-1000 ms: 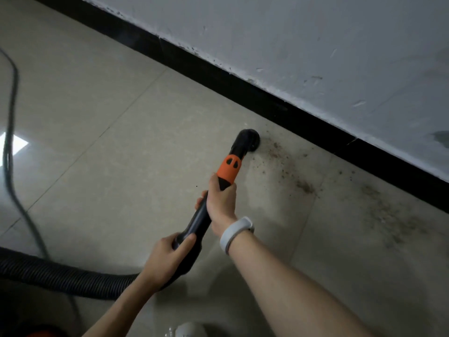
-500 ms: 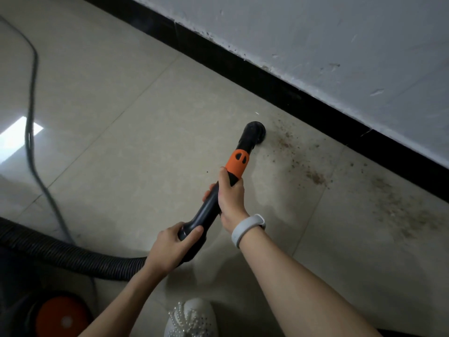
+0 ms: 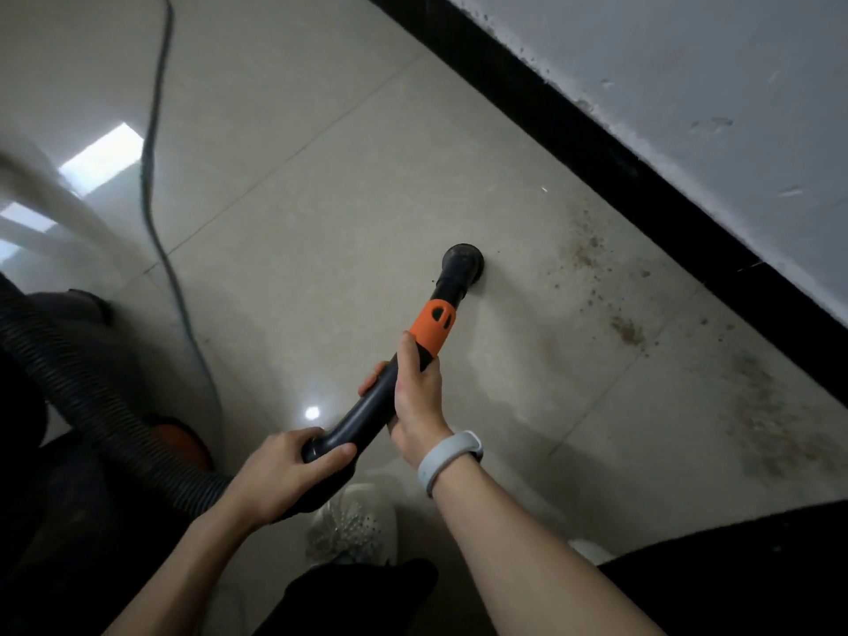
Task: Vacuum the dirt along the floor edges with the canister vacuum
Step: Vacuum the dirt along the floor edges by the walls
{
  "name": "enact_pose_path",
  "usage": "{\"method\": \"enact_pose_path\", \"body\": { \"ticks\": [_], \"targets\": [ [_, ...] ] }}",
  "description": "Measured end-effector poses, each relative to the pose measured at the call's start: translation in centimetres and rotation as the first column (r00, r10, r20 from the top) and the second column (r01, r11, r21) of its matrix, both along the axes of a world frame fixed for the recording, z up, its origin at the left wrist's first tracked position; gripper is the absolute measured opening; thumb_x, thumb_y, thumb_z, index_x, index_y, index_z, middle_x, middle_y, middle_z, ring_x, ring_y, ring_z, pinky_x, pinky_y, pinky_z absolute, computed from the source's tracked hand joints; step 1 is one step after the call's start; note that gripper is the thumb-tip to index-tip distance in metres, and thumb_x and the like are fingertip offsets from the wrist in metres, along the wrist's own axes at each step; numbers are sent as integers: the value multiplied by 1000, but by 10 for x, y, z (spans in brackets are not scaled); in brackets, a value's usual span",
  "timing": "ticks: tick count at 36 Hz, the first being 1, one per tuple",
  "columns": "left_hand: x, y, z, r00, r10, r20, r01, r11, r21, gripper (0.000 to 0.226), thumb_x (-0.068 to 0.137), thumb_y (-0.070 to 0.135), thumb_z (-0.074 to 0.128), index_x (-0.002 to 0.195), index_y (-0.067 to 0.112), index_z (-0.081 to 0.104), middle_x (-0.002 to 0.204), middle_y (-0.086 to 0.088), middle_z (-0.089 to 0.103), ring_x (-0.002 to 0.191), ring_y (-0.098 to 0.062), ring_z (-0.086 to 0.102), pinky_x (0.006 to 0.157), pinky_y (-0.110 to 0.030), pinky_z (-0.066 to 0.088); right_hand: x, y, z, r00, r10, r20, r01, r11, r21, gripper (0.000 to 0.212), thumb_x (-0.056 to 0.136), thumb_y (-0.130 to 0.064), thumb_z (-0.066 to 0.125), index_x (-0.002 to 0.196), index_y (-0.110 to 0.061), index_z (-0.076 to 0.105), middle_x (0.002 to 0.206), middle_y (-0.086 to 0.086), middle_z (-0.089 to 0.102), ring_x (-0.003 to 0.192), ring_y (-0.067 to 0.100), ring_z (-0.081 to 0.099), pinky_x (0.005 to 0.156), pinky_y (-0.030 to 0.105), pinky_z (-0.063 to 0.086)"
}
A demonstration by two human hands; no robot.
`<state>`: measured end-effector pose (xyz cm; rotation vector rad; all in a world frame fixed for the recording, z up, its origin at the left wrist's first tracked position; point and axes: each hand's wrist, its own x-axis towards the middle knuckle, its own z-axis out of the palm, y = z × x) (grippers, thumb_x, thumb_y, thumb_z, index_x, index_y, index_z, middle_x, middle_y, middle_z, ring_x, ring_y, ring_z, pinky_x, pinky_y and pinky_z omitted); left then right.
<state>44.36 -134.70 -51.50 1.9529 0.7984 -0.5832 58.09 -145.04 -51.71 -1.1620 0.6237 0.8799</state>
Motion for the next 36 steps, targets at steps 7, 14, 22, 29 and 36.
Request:
{"method": "enact_pose_path", "body": {
  "ticks": [7, 14, 22, 29, 36],
  "targets": [
    [-3, -11, 28, 999, 32, -24, -30, 997, 68, 78, 47, 97, 38, 66, 25, 58, 62, 0, 61, 63, -19, 60, 62, -40, 46, -3, 1, 19, 998, 20, -64, -21, 999, -23, 20, 98, -28, 52, 97, -11, 40, 54, 1, 48, 40, 16, 51, 49, 29, 49],
    [-19, -22, 41, 995, 58, -77, -49, 992, 115, 75, 49, 94, 35, 69, 26, 60, 65, 2, 63, 63, -14, 61, 58, -31, 41, -15, -6, 32, 987, 72, -146, -77, 997, -31, 23, 98, -29, 53, 107, -11, 41, 60, 4, 49, 41, 16, 51, 50, 30, 50],
    [-20, -25, 55, 966, 258, 1, -254, 951, 179, 78, 45, 100, 29, 75, 36, 64, 74, 6, 67, 73, -14, 64, 69, -35, 50, -4, 24, 47, 971, 190, -146, -204, 975, -91, 30, 99, -28, 49, 118, -6, 40, 63, 7, 49, 40, 17, 49, 45, 26, 48],
    [13, -37, 70, 961, 277, 25, -273, 924, 269, 66, 57, 90, 29, 78, 35, 60, 86, -1, 67, 81, -21, 62, 74, -34, 50, 33, 25, 51, 945, 287, -153, -295, 955, -30, 30, 99, -31, 49, 87, -5, 43, 61, 8, 51, 45, 21, 52, 51, 32, 51],
    [26, -67, 37, 971, 239, 3, -224, 902, 370, 54, 83, 74, 40, 94, 27, 62, 84, 3, 64, 79, -20, 61, 65, -29, 45, 47, 3, 21, 953, 289, -97, -289, 957, 13, 29, 98, -32, 54, 90, -8, 40, 64, 7, 48, 50, 20, 50, 52, 31, 52]
  ]
}}
